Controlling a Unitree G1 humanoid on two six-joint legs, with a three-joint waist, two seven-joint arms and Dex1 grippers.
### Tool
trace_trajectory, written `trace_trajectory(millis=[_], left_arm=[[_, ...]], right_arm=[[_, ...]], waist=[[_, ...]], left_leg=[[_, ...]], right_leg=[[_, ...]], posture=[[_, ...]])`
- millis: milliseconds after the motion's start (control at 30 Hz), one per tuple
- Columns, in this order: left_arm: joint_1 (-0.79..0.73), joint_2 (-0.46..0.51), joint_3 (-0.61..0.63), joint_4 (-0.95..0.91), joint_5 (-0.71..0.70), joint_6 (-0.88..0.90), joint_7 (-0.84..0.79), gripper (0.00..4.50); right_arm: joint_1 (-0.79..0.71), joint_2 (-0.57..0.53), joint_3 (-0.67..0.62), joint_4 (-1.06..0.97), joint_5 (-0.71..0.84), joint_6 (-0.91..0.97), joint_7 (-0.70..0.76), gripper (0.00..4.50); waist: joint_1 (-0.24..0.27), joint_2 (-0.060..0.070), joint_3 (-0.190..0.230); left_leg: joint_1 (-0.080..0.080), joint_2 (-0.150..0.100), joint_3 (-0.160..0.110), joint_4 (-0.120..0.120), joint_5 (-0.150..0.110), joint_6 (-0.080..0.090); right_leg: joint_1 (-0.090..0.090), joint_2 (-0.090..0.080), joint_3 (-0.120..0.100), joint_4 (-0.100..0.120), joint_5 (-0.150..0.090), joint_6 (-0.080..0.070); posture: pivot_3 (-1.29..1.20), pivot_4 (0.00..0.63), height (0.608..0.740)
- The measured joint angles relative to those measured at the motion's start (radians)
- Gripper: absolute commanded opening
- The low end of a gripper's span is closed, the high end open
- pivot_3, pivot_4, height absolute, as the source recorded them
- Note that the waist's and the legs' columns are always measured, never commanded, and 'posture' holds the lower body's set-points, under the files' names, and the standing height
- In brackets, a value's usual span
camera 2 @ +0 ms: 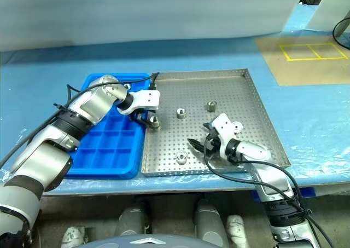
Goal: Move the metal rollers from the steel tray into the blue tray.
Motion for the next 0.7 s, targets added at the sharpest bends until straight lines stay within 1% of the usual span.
trace_trajectory(millis=[233, 400, 533, 567, 600, 667, 700], left_arm=[[-0.022, -0.063, -0.008, 0.133, 0.028, -0.062, -0.013, 2.99], [-0.039, -0.082, -0.016, 0.206, 0.049, -0.096, -0.035, 2.99], [-0.061, -0.099, -0.024, 0.262, 0.070, -0.124, -0.054, 2.99], [-0.068, -0.103, -0.026, 0.278, 0.074, -0.134, -0.057, 2.80], [-0.068, -0.103, -0.027, 0.280, 0.074, -0.135, -0.058, 2.80], [-0.080, -0.107, -0.033, 0.304, 0.079, -0.148, -0.069, 2.35], [-0.095, -0.111, -0.048, 0.331, 0.096, -0.160, -0.085, 2.03]], right_arm=[[0.007, 0.008, 0.002, 0.000, 0.000, 0.000, -0.003, 4.50], [0.008, 0.010, 0.007, 0.000, -0.001, 0.000, -0.008, 4.50], [0.008, 0.015, 0.011, 0.000, -0.001, 0.000, -0.009, 4.50], [0.008, 0.017, 0.012, 0.000, -0.001, -0.001, -0.009, 4.50], [0.008, 0.017, 0.012, 0.000, -0.001, -0.001, -0.009, 4.50], [0.008, 0.019, 0.016, 0.000, -0.002, -0.002, -0.010, 4.50], [0.007, 0.024, 0.017, 0.000, -0.002, -0.004, -0.010, 4.50]], waist=[[-0.005, 0.000, 0.000], [-0.024, 0.000, 0.000], [-0.026, 0.000, 0.000], [-0.027, -0.001, 0.000], [-0.027, -0.001, 0.000], [-0.028, -0.001, 0.000], [-0.028, -0.001, 0.000]], left_leg=[[0.001, 0.000, 0.000, 0.000, 0.000, 0.000], [0.001, 0.000, 0.000, 0.000, 0.000, 0.000], [0.002, 0.000, 0.000, 0.000, 0.000, 0.000], [0.002, 0.001, 0.000, 0.000, 0.000, 0.000], [0.002, 0.001, 0.000, 0.000, 0.000, 0.000], [0.002, 0.001, 0.000, -0.001, 0.000, 0.000], [0.003, 0.001, 0.000, -0.001, 0.000, 0.001]], right_leg=[[0.001, 0.000, 0.000, 0.000, 0.000, 0.000], [0.001, 0.000, 0.000, 0.000, 0.000, 0.000], [0.001, 0.001, 0.000, 0.000, 0.000, 0.000], [0.001, 0.001, 0.000, 0.000, 0.000, 0.000], [0.001, 0.001, 0.000, 0.000, 0.000, 0.000], [0.001, 0.001, 0.000, 0.000, 0.000, 0.000], [0.001, 0.001, 0.000, 0.000, 0.000, 0.000]], posture=[[-0.25, 0.150, 0.740], [-0.24, 0.150, 0.740], [-0.24, 0.150, 0.740], [-0.24, 0.150, 0.740], [-0.24, 0.150, 0.740], [-0.24, 0.150, 0.740], [-0.24, 0.150, 0.740]])
